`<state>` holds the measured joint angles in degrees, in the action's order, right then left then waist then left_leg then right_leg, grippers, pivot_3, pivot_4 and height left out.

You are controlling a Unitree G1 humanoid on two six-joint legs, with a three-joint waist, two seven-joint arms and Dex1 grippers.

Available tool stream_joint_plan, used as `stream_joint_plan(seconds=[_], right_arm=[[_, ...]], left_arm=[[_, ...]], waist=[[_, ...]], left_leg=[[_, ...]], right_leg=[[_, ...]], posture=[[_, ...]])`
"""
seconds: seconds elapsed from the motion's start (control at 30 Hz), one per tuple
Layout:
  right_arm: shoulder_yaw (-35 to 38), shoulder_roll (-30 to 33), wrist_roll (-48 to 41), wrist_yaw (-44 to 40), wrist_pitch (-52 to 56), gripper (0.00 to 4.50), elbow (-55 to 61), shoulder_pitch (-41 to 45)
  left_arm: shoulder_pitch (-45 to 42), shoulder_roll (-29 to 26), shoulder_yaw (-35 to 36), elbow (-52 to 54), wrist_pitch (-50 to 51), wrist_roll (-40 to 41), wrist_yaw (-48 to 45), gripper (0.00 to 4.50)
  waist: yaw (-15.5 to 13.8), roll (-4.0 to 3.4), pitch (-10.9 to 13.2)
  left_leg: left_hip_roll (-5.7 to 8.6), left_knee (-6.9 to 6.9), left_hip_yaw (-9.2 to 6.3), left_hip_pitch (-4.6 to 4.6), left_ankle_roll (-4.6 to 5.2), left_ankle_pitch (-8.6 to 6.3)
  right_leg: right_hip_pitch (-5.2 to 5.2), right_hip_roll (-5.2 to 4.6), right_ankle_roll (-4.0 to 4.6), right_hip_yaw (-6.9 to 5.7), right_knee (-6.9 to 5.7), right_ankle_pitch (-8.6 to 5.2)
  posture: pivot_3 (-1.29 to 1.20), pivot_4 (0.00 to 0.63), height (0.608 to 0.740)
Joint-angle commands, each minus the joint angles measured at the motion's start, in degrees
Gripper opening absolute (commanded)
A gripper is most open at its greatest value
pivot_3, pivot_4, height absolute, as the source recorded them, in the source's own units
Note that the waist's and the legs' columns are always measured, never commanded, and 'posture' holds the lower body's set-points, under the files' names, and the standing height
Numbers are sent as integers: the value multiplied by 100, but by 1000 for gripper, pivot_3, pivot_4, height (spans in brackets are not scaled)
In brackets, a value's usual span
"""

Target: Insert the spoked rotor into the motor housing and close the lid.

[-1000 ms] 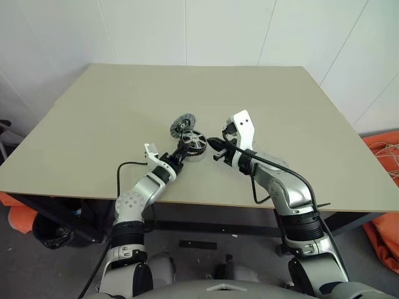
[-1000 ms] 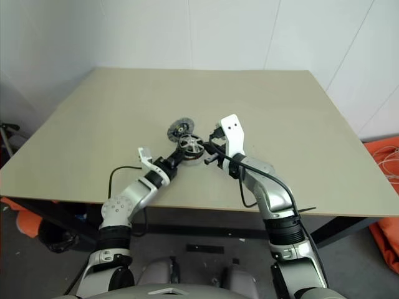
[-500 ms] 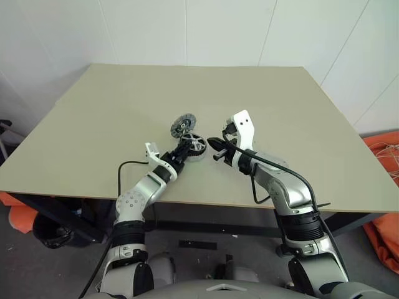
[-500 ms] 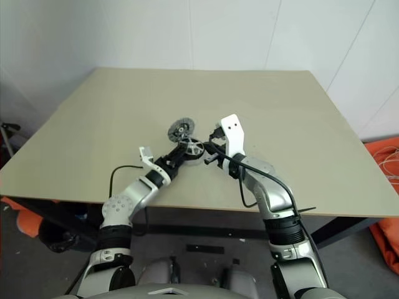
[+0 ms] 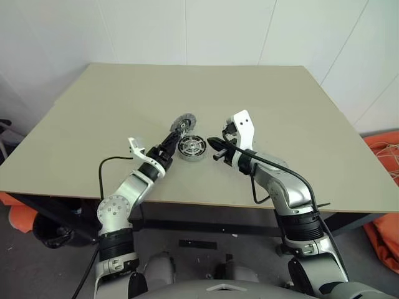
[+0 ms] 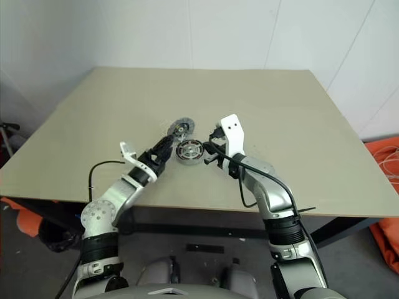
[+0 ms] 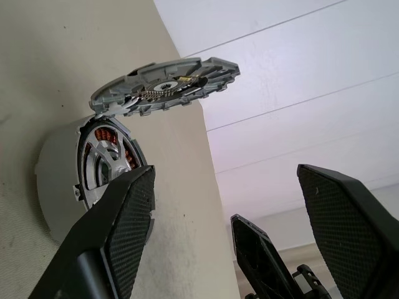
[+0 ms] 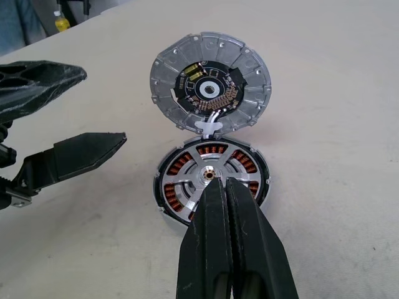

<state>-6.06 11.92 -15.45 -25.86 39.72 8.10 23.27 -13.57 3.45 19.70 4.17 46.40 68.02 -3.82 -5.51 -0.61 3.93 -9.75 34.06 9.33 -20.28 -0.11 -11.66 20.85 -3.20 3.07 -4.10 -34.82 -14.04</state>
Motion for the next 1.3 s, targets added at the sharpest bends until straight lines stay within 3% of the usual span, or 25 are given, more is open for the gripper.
stream_joint_plan(seconds=[0.03, 0.13, 0.27, 0.3, 0.37, 0.7, 0.97, 1.3], right_arm=[[18, -20, -59, -7, -105, 0, 233, 76], [20, -24, -57, -8, -111, 0, 223, 81], [31, -35, -51, -7, -140, 0, 173, 80], [32, -37, -50, -11, -153, 0, 153, 71], [26, -46, -41, -15, -182, 0, 107, 65], [-272, -166, 365, 32, -590, 0, -881, 286], [-409, -475, 699, 16, -1192, 0, -2151, 863], [-530, -713, 915, -148, -1571, 0, -2829, 1220]], left_arm=[[156, -299, -241, 514, 106, -123, -134, 3861], [405, -956, -1073, 892, -340, -1305, -816, 3861], [488, -1139, -1382, 859, -1469, -2382, -1184, 3861], [500, -1138, -1402, 818, -1741, -2631, -1196, 3685], [526, -1148, -1474, 726, -2240, -3133, -1220, 3299], [702, -1026, -1722, 421, -3428, -4504, -1133, 88], [621, -874, -1638, 241, -3627, -4739, -1017, 17], [585, -798, -1618, 196, -3625, -4751, -1024, 17]], waist=[[1, 0, 0], [0, 0, 0], [-2, -1, 0], [3, -1, 0], [6, -1, 1], [19, -1, 0], [24, -1, 0], [21, -1, 0]], left_leg=[[0, 0, 0, 1, 0, 0], [-3, -1, -1, 3, -2, 1], [2, -2, -1, 3, -1, 1], [1, -2, -1, 3, -1, 1], [-1, -3, -1, 6, -2, 1], [-1, -7, 0, 7, -3, 1], [-2, -5, 0, 5, -3, 2], [-1, -4, 1, -17, -2, 1]], right_leg=[[0, 0, -3, 0, 0, -1], [1, 2, -6, 0, -1, -3], [-3, -1, -9, 1, 4, -3], [-3, 0, -10, 0, 5, -3], [-3, 0, -10, 0, 4, -3], [-2, 1, -7, 1, 3, -2], [1, 0, 29, 0, -1, 17], [19, 0, 40, 0, -3, 23]], posture=[[0, 0, 740], [0, 0, 740], [0, 0, 740], [0, 0, 740], [0, 0, 740], [0, 0, 740], [0, 0, 740], [0, 0, 740]])
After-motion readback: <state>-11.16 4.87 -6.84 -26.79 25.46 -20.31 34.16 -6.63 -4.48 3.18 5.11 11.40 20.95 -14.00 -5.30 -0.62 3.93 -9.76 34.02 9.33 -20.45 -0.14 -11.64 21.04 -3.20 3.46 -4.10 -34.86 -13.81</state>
